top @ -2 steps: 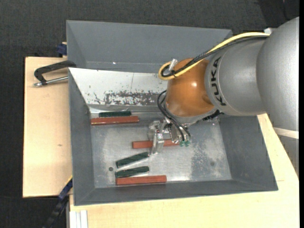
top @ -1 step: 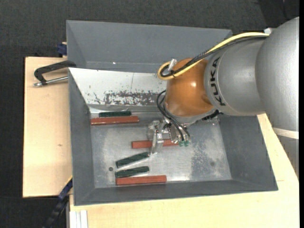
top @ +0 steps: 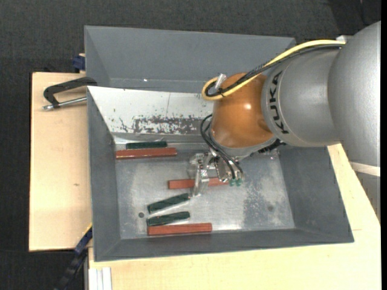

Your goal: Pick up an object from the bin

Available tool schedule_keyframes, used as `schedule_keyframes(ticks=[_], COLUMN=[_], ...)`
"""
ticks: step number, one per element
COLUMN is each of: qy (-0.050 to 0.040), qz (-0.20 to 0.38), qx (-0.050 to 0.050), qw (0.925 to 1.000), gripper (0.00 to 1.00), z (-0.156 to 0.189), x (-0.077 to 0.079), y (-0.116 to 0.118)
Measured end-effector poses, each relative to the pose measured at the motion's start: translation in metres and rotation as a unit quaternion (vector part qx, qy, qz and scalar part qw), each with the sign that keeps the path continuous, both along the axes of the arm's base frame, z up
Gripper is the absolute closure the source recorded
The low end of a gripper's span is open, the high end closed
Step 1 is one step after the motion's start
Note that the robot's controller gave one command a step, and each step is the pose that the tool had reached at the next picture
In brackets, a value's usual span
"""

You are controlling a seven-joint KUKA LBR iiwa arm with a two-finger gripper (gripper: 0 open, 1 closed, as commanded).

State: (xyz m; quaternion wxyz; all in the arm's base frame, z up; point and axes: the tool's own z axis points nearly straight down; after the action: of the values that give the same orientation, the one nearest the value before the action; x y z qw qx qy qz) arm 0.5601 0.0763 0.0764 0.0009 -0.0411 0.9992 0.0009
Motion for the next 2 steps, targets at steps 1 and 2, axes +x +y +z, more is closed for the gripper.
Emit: schedule_keyframes(ticks=[1,2], qy=[0.0004,-0.0021], qz=[0.000,0.000], qx=[0.000,0.000], qw=[1.0000,1.0000], gripper=[1.00,1.00], z=[0.014,0.024], x=[0.000,0.001], y=[0.000,0.000])
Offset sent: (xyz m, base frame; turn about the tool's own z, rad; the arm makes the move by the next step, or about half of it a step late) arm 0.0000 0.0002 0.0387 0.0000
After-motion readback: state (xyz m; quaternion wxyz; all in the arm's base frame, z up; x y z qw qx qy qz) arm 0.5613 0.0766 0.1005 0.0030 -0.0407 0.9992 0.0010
